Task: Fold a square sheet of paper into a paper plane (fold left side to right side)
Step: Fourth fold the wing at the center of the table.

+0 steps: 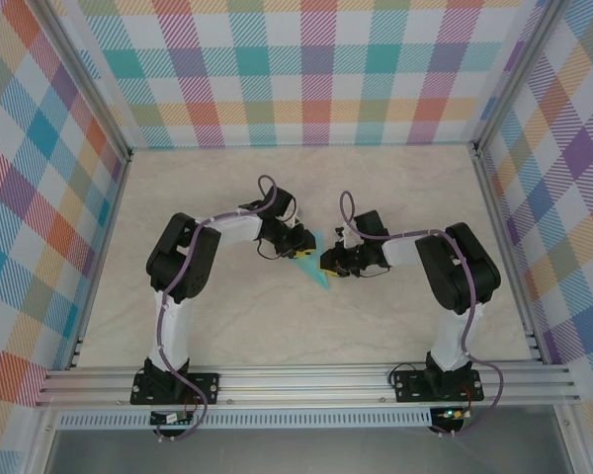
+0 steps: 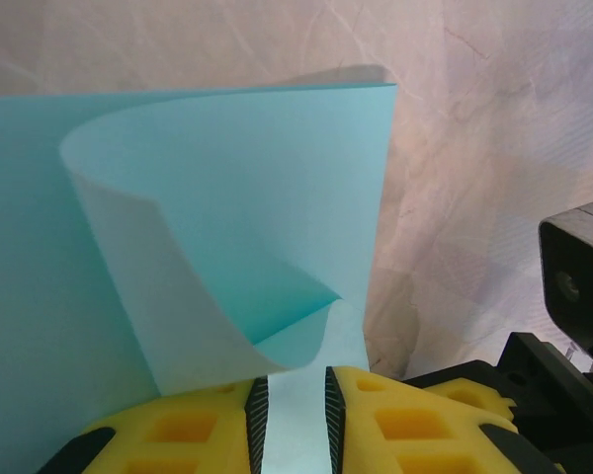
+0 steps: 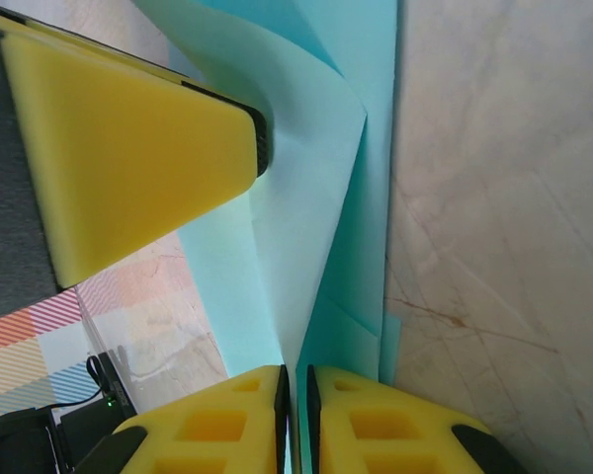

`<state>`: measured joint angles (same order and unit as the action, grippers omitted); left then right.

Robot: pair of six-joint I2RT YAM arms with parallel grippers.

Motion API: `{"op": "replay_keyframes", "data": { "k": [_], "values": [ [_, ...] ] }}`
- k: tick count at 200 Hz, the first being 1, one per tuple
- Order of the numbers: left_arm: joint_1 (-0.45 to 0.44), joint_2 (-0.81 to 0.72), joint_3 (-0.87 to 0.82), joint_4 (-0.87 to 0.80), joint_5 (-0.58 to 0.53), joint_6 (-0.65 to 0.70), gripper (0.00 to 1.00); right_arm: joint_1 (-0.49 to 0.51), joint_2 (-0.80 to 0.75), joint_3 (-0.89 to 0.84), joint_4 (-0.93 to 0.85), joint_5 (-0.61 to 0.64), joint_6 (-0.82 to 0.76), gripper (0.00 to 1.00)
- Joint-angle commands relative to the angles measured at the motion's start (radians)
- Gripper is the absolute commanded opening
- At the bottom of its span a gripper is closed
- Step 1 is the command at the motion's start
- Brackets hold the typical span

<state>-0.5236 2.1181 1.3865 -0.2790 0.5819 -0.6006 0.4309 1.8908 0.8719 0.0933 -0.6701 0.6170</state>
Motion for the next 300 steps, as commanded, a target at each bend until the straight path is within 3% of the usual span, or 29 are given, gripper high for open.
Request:
{"op": "replay_keyframes", "data": {
  "k": [1,39,89,111,167,300],
  "values": [
    [-0.015,0.031,0.006,-0.028,-0.029,0.024,0.25,0.006,0.05,-0.023,-0.09,0.044,-0.021,0.17],
    [-0.015,0.023,-0.028,-0.017,-0.032,0.024,0.25,0.006,-0.051,-0.047,-0.065,0.048,-0.014,0.22],
    [-0.015,0.009,-0.056,-0.008,-0.034,0.021,0.25,0.002,-0.238,-0.037,-0.201,0.131,-0.07,0.3],
    [-0.015,0.001,-0.06,-0.008,-0.034,0.022,0.25,0.002,-0.263,-0.051,-0.152,0.065,-0.057,0.29],
    [-0.015,-0.001,-0.061,-0.008,-0.036,0.021,0.25,0.028,-0.13,-0.025,-0.008,-0.098,-0.005,0.27],
    [-0.015,-0.001,-0.052,-0.014,-0.042,0.028,0.25,0.048,-0.058,-0.051,-0.041,-0.053,-0.023,0.26]
  ]
}}
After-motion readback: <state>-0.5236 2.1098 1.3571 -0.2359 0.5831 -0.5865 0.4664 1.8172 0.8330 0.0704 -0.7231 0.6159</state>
